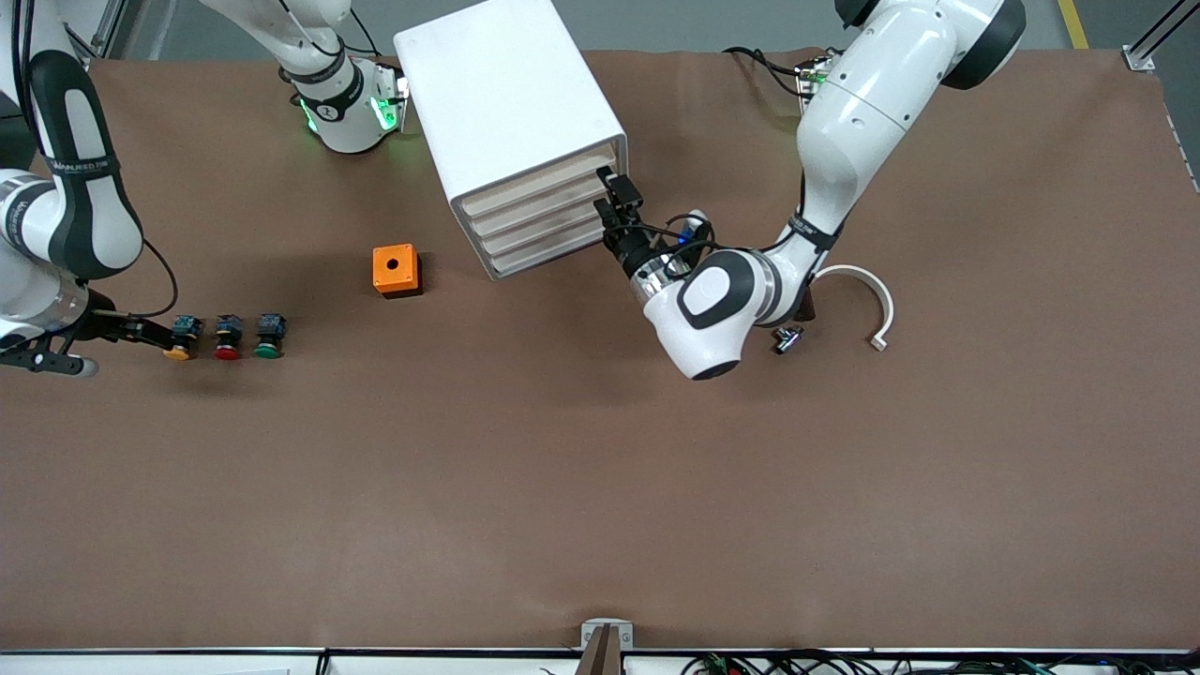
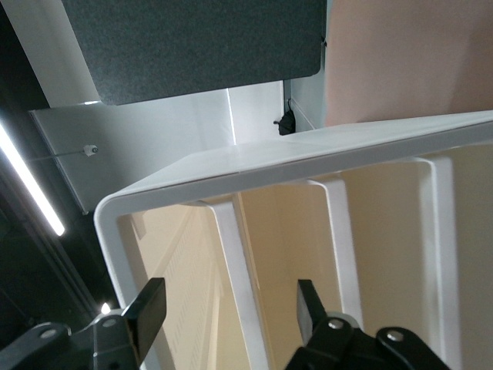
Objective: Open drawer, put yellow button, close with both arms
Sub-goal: 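Pull the drawer open with the left gripper while the right gripper grasps the yellow button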
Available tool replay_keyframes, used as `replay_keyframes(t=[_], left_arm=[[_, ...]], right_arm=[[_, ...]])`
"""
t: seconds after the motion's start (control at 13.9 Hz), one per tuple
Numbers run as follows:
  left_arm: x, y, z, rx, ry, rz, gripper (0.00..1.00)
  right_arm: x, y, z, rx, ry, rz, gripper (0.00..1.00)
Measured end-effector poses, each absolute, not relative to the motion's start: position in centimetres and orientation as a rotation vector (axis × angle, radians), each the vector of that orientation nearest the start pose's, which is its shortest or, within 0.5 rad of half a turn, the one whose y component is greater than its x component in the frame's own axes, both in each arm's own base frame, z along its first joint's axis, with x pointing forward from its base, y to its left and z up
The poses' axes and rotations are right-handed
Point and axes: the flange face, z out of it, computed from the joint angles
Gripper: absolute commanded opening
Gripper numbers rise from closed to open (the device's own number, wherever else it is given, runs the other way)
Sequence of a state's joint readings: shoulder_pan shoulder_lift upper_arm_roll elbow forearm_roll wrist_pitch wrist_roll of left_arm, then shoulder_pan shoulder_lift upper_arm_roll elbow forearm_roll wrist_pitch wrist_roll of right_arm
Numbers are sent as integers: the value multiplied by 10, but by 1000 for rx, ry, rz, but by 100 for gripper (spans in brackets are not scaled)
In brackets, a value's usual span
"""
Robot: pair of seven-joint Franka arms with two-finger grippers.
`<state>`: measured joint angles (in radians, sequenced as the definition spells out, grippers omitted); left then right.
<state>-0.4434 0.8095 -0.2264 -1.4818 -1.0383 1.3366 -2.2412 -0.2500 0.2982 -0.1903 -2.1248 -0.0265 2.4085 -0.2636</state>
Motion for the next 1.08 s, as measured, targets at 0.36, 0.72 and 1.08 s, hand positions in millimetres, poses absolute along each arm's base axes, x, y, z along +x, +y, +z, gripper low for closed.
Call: replay_keyframes(t=[0.36,0.72,1.08], left_arm=[[422,-486,231,-1171,-1508,1531,46],[412,-494,231,-1183,-1492,1516,3],[417,-490,230,-1161,-1509,1508,3]], right_arm=[[508,-259,244,-3195,243,81,100],[488,-251,216,-3187,262,65,100],[476,-256,201,-3174,289,113,100]])
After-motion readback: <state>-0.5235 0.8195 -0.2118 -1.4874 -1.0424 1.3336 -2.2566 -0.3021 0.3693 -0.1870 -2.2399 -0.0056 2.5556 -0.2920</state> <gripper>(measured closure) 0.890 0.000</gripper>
